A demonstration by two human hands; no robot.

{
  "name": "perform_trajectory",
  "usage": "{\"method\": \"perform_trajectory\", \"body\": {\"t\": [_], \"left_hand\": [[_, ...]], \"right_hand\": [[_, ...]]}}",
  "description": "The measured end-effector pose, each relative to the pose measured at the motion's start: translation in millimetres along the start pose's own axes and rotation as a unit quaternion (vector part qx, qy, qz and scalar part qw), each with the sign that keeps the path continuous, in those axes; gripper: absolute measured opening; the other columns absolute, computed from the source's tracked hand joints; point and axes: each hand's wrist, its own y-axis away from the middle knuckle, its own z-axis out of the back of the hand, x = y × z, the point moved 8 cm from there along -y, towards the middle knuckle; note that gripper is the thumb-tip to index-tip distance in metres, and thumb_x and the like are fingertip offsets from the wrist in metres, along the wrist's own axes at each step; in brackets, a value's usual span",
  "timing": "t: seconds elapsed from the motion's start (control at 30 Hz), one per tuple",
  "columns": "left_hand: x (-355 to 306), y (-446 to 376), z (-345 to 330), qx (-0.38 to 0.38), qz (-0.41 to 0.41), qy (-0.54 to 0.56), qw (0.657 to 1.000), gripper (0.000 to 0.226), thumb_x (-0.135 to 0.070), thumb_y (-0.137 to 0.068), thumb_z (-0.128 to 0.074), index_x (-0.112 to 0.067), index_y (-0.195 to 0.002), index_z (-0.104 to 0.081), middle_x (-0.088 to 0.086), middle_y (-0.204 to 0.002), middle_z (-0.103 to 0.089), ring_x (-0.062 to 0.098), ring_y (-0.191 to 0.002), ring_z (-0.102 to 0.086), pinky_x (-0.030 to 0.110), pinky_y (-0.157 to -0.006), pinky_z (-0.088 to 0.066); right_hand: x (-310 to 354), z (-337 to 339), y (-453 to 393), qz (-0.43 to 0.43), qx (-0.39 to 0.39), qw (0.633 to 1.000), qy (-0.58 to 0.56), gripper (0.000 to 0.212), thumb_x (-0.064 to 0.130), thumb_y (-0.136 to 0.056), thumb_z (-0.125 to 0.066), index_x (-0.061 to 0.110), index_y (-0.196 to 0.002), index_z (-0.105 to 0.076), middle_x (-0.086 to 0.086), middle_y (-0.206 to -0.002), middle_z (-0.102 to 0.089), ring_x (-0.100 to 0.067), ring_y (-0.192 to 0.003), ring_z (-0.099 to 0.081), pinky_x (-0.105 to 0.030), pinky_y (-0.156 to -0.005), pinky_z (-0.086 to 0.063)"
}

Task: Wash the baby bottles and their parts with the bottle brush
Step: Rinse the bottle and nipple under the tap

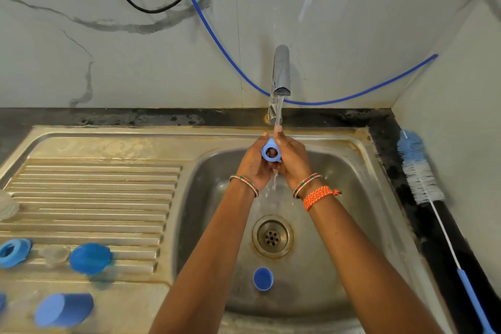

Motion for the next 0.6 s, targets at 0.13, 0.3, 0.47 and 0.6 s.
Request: {"method": "perform_trajectory", "body": {"t": [0.13,0.3,0.47,0.6], "left_hand": [[1,-7,13,-0.054,-0.005,-0.006,0.999,0.026,-0.028,-0.100,-0.043,-0.007,-0.093,-0.056,0.009,-0.077,-0.066,0.015,-0.065,-0.063,0.022,-0.053,-0.054],[8,-13,23,-0.081,0.035,-0.027,0.996,0.020,-0.022,-0.098,-0.049,-0.007,-0.086,-0.055,0.011,-0.083,-0.059,0.020,-0.072,-0.058,0.025,-0.052,-0.056],[21,-18,31,-0.092,0.071,-0.038,0.992,0.018,-0.019,-0.097,-0.052,-0.005,-0.086,-0.055,0.012,-0.084,-0.059,0.021,-0.073,-0.059,0.028,-0.055,-0.056],[27,-21,31,-0.089,0.088,-0.046,0.991,0.016,-0.018,-0.097,-0.051,-0.006,-0.089,-0.056,0.013,-0.087,-0.060,0.021,-0.076,-0.061,0.029,-0.061,-0.057]], "right_hand": [[2,35,-32,0.008,-0.086,0.983,0.160,0.041,0.027,-0.098,-0.046,0.002,-0.072,-0.066,-0.017,-0.076,-0.067,-0.032,-0.072,-0.065,-0.037,-0.070,-0.054],[29,27,-66,0.108,-0.047,0.926,0.359,0.041,0.028,-0.082,-0.072,-0.004,-0.106,-0.064,-0.015,-0.083,-0.068,-0.030,-0.086,-0.063,-0.034,-0.086,-0.049],[55,-14,-74,0.199,-0.038,0.835,0.511,0.053,0.054,-0.085,-0.060,0.003,-0.099,-0.063,-0.017,-0.092,-0.065,-0.032,-0.085,-0.062,-0.028,-0.065,-0.042],[63,-17,-75,0.215,-0.071,0.814,0.535,0.041,0.038,-0.095,-0.052,-0.001,-0.104,-0.060,-0.020,-0.102,-0.064,-0.034,-0.095,-0.062,-0.032,-0.073,-0.046]]}}
